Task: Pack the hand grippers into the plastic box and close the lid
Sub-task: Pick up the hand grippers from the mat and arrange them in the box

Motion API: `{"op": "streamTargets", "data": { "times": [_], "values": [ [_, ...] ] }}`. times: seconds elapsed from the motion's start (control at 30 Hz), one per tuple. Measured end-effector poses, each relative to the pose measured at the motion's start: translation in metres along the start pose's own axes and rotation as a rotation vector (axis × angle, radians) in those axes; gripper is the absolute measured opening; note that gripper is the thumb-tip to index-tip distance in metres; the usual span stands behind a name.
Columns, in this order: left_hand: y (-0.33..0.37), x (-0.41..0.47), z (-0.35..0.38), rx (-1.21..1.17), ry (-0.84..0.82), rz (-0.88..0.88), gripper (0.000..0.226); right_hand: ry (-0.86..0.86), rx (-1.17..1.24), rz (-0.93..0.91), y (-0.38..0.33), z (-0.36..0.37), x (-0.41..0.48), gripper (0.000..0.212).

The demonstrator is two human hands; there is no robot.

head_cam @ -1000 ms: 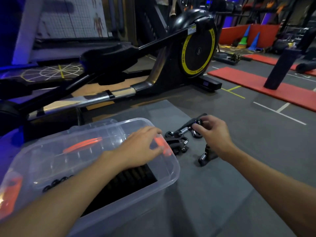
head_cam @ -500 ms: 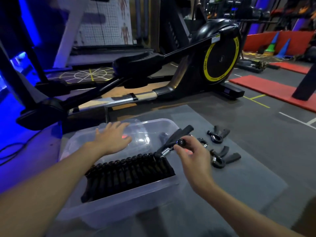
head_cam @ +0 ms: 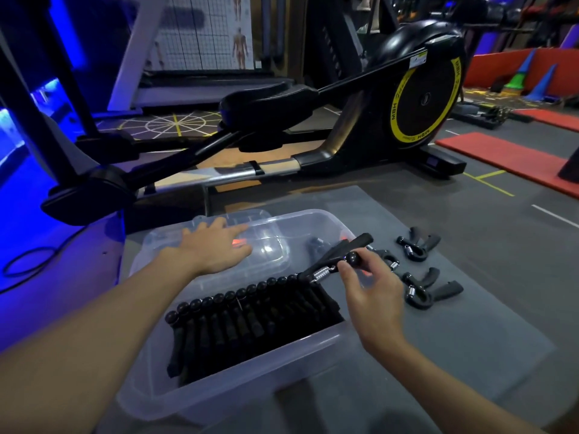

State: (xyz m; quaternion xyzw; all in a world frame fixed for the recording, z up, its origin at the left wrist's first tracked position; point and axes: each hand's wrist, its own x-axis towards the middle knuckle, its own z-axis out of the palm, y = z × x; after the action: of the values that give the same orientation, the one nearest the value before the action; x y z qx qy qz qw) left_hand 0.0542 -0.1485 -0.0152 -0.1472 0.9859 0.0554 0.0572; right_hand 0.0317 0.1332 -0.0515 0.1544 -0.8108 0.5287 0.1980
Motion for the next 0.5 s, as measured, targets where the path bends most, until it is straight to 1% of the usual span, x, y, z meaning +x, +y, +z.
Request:
{"op": "streamTargets", "data": {
  "times": [0.07, 0.1, 0.2, 0.33, 0.43, 0.5],
  "values": [
    [0.001, -0.008, -0.002, 0.021, -0.006, -0.007, 0.062, -0.001, 0.028, -0.02, 0.0, -0.007, 0.008, 0.019],
    [0.002, -0.011, -0.002, 0.034, -0.01, -0.011, 0.062, -0.01, 0.03, -0.024, 0.001, -0.009, 0.011, 0.018],
    [0.001, -0.019, -0.003, 0.044, -0.042, -0.021, 0.061, -0.034, 0.001, -0.013, 0.003, -0.013, 0.012, 0.017],
    [0.001, -0.027, -0.004, 0.057, -0.061, -0.029, 0.059, 0.037, -0.062, 0.017, -0.005, -0.008, -0.018, 0.026],
    [-0.001, -0.032, -0.003, 0.062, -0.087, -0.04, 0.062, 0.02, -0.069, 0.024, -0.014, 0.002, -0.037, 0.017],
    [-0.002, -0.038, -0.003, 0.072, -0.097, -0.042, 0.067, 0.011, -0.079, 0.027, -0.015, 0.007, -0.037, 0.017]
  ]
}}
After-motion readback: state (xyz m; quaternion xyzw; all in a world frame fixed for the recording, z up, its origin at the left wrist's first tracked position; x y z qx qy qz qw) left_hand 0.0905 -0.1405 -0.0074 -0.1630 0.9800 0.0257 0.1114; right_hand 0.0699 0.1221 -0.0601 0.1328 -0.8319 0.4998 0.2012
